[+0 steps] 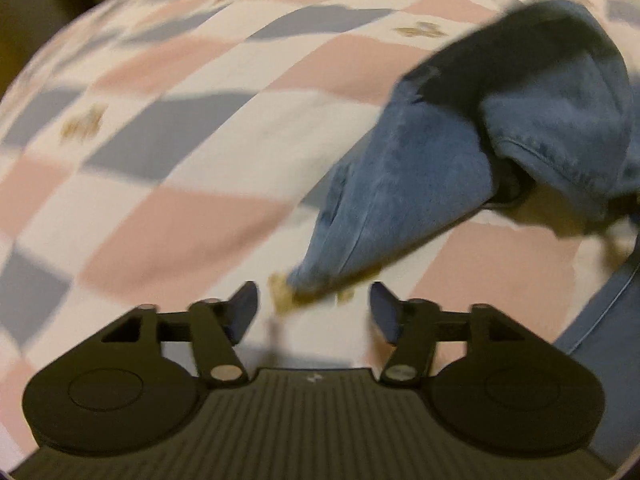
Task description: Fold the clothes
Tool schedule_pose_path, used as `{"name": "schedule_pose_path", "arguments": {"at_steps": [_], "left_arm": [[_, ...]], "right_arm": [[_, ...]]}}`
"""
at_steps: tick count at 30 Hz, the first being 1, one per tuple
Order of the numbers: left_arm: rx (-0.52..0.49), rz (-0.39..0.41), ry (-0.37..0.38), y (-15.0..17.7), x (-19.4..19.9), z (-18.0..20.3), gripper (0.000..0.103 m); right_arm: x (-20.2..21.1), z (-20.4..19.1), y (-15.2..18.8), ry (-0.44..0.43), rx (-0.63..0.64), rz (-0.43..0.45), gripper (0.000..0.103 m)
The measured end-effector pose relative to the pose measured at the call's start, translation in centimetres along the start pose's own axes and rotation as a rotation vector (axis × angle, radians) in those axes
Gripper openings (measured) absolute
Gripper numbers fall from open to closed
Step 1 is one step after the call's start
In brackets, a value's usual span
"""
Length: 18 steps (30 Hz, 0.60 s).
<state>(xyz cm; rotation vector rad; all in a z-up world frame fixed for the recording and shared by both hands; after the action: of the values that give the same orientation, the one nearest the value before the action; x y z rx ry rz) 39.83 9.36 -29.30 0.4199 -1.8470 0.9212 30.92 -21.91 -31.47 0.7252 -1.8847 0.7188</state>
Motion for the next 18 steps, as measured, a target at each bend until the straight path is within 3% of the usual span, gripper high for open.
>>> {"name": "schedule_pose_path", "arguments": {"at_steps": [2,3,4,5,8,12,16,18], "left_arm": [[-0.114,0.013,-0.012,-0.5,-1.0,1.1,0.060],[-0.173,0.014,-0.019,-0.7,-1.5,1.6,0.052],[-0.215,0.001,-0.022,-0.8,-2.2,2.0,0.028],[-0.255,-0.016,-0.025,-0.8,-2.8,2.3,0.017],[-0.263,-0.003,-0.008,-1.0,-2.2,2.0,0.011],[-0.136,0.135,0.012,-2.7,5.1,-2.0,0.010],[0.124,0.287,-0.109,-4.8,14.4,-11.8,0.008],[0.220,0.300,-0.128,-5.2,16.2,-15.9,0.010]], "right_arm": [[0.0,0.4,-0.3,-0.003,-0.014,-0.002,0.071],[0.1,0.5,-0.2,-0.002,-0.017,0.000,0.071],[0.2,0.6,-0.2,-0.001,-0.019,0.002,0.071],[0.3,0.8,-0.2,0.001,-0.022,0.004,0.071],[1.0,1.1,0.0,-0.002,-0.042,0.017,0.071],[2.4,1.2,-0.1,-0.015,-0.061,0.045,0.071],[3.7,0.4,-1.0,-0.039,-0.074,0.073,0.072],[3.9,-0.3,-1.3,-0.048,-0.079,0.079,0.074]]}}
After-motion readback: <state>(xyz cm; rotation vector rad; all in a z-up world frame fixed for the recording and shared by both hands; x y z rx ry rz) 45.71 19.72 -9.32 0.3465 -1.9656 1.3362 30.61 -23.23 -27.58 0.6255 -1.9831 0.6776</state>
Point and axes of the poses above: each gripper's, at about its wrist camera, not at the fingertips, and x roughly against the way its jaws point, z to its right, y to its underside, the point moved 7 cm from there along -x, roughly the way its jaws point, and after that the axes turned 10 degrees about -x, right-handed, at the moved point
